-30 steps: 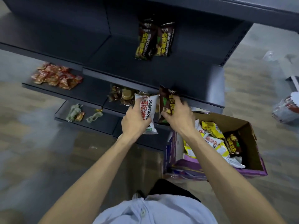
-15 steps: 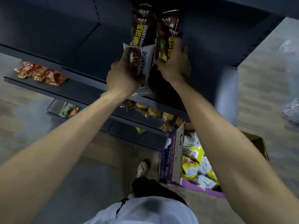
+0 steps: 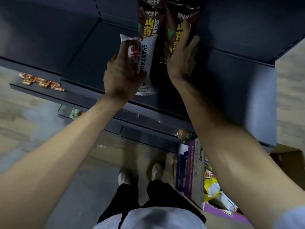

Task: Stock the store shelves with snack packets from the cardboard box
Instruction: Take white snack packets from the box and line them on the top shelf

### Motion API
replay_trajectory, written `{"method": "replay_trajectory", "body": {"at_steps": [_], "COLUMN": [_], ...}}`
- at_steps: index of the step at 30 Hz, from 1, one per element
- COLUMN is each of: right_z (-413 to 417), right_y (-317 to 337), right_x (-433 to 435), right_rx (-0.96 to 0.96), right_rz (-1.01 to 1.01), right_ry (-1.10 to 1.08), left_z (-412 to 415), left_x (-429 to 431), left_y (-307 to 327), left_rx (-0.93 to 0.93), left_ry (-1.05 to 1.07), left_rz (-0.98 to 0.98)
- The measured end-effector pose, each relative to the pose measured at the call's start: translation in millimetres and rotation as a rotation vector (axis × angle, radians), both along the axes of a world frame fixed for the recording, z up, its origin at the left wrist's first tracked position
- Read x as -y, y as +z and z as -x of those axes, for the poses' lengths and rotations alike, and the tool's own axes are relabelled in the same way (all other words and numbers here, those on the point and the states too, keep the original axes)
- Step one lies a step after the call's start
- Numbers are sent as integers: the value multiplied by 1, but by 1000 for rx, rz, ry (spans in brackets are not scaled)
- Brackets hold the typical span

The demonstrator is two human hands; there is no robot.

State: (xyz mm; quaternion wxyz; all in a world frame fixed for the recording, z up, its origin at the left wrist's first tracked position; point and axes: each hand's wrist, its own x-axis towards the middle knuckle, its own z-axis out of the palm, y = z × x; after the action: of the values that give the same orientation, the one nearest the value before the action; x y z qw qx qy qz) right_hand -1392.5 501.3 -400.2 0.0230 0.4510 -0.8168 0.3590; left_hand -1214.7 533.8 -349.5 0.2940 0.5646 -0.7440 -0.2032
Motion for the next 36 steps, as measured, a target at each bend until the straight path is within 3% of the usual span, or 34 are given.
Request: {"method": "replay_trajectory", "body": {"at_steps": [9, 21, 26, 31, 36], "right_z": [-14, -60, -82, -98, -105], "right_y": [-5, 6, 27, 55, 84], "right_x": [13, 2, -29, -75, -132], "right_rx": [-78, 56, 6, -217, -267], "right_rz": [-33, 113, 31, -128, -158], "right_ry": [-111, -246, -267, -238, -248], "left_z": [-9, -70, -80, -89, -94], "left_x": [32, 55, 41, 9, -42], "left_y": [-4, -6, -3, 8, 36], "left_rx": [-22, -89, -118, -159, -80], "left_ry": [-151, -323, -328, -327, -340], "left_rz": [-80, -58, -47, -131, -4]}}
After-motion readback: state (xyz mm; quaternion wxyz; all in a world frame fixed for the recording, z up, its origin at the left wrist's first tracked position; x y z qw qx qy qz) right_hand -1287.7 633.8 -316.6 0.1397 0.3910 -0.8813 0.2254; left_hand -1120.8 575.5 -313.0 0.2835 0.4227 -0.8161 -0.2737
